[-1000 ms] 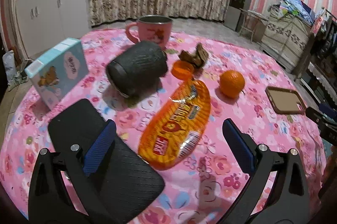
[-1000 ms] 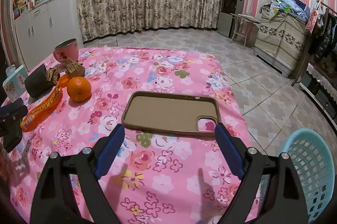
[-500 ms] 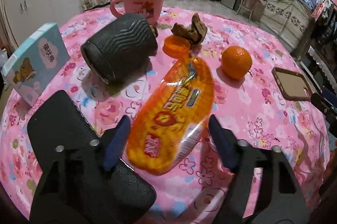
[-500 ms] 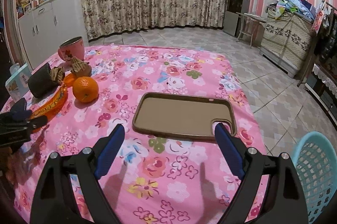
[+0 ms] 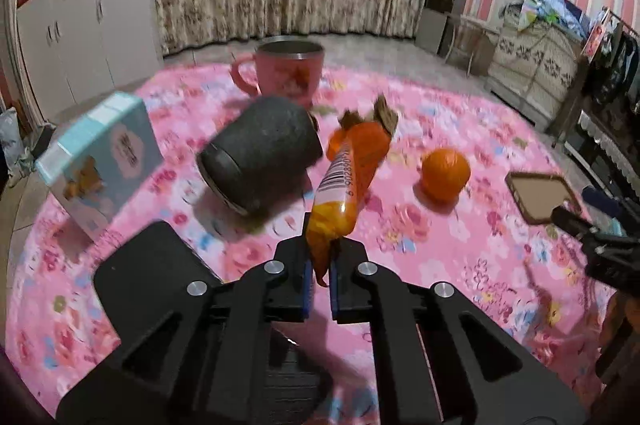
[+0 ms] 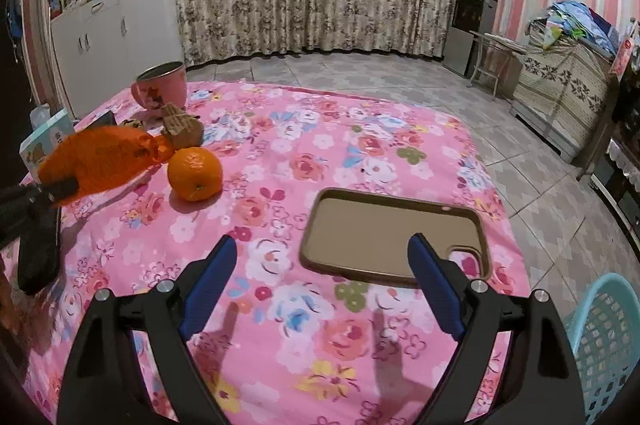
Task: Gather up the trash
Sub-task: 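Grasp the second orange with the right gripper while left holds the snack bag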
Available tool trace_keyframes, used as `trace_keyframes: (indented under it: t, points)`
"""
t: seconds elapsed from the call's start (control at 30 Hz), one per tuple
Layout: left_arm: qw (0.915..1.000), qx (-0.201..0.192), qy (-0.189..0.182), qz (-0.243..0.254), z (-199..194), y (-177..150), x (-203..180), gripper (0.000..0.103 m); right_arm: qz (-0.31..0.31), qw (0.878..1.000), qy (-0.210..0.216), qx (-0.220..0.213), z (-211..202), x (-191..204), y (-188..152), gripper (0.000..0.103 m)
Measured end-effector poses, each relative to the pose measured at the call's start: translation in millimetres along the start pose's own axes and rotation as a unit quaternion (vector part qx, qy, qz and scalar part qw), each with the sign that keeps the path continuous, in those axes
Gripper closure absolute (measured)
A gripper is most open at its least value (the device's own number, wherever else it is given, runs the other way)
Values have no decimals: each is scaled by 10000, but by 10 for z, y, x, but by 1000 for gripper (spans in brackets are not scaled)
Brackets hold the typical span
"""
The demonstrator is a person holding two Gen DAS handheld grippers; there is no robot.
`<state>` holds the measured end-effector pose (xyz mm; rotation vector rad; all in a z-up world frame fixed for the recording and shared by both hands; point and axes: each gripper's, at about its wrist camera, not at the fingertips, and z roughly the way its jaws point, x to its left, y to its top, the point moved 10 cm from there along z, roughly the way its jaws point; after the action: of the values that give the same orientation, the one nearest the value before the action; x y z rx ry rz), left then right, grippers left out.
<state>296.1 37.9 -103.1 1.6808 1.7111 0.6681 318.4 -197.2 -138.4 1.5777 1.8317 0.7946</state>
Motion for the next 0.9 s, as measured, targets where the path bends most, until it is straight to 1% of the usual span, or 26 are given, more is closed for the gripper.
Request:
trace_keyframes:
  t: [0.2, 0.3, 0.37, 0.5, 0.67, 0.8, 0.83, 0.9]
  points:
    - [9987, -432, 268, 30, -252, 175, 150, 99, -137, 9998, 118, -18, 50, 197, 101, 17]
    - [9978, -550, 353, 91, -330, 209, 204, 99, -259, 9994, 214, -41, 86, 364, 191, 17]
    - [9973, -554, 456, 182, -344, 216, 239, 99, -358, 9990, 275, -40, 134, 493, 249, 17]
    - [9967, -570, 542, 192, -372, 222, 346, 100, -424, 9981, 436, 32, 259, 712, 309, 17]
    - [9972, -545, 519, -42, -323, 250, 473, 100, -623, 9970, 426, 155, 456, 934, 305, 17]
    - [9976, -476, 489, -106, -269, 231, 509, 100, -611, 9961, 537, 340, 619, 1065, 311, 18]
    - [9977, -467, 487, -112, -263, 227, 514, 100, -615, 9959, 547, 367, 647, 1092, 315, 19]
    - [9977, -464, 477, -122, -260, 226, 522, 100, -655, 9950, 611, 446, 695, 1156, 309, 26]
